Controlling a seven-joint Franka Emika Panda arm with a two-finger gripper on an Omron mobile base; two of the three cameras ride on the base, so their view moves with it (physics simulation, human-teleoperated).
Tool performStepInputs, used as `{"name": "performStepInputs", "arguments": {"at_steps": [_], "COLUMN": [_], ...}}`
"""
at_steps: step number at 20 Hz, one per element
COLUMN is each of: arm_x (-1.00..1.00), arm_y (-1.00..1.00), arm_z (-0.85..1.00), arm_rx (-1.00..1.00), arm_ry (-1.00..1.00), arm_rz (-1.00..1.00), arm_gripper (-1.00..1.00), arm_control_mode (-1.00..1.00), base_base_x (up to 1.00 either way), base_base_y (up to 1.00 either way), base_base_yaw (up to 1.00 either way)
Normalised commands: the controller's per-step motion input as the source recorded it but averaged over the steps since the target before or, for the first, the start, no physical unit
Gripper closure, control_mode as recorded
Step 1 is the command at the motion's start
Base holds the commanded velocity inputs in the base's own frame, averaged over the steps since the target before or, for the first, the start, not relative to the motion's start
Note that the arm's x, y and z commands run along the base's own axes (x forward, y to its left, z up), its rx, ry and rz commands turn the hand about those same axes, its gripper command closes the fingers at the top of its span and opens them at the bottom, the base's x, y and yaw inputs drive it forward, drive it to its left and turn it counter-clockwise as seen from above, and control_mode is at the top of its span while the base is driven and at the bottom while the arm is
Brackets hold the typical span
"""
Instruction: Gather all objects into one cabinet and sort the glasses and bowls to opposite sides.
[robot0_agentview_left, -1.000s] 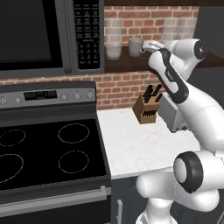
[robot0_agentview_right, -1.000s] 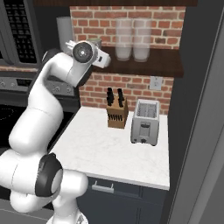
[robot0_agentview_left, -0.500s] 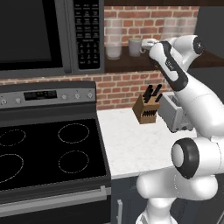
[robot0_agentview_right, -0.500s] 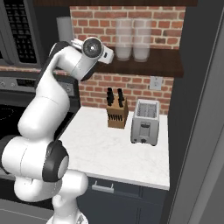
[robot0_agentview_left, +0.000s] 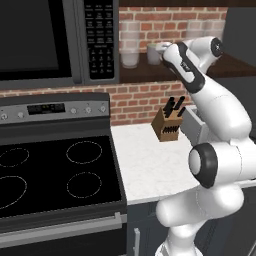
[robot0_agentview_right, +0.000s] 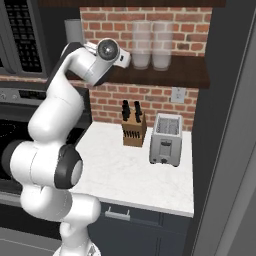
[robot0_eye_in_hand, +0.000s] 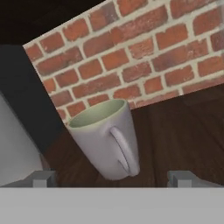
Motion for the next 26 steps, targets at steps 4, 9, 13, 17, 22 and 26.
{"name": "performStepInputs", "arguments": {"at_steps": [4,9,13,17,22,26], "arm_x": [0.34,0.46,0.26,0.14,0.0,0.0], "arm_y": [0.0,0.0,0.0,-0.01,0.0,0.0], "arm_z": [0.02,0.0,0.0,-0.01,-0.04,0.0], "arm_rx": [0.02,0.07,0.03,0.0,0.0,0.0], "arm_ry": [0.01,0.04,0.02,0.01,0.0,0.0], "arm_rz": [0.0,0.0,0.0,0.0,0.0,0.0], "arm_gripper": [-1.0,-1.0,-1.0,-1.0,-1.0,-1.0], "arm_control_mode": [-1.0,-1.0,-1.0,-1.0,-1.0,-1.0], "base_base_x": [0.0,0.0,0.0,0.0,0.0,0.0], "base_base_y": [0.0,0.0,0.0,0.0,0.0,0.0], "base_base_yaw": [0.0,0.0,0.0,0.0,0.0,0.0]}}
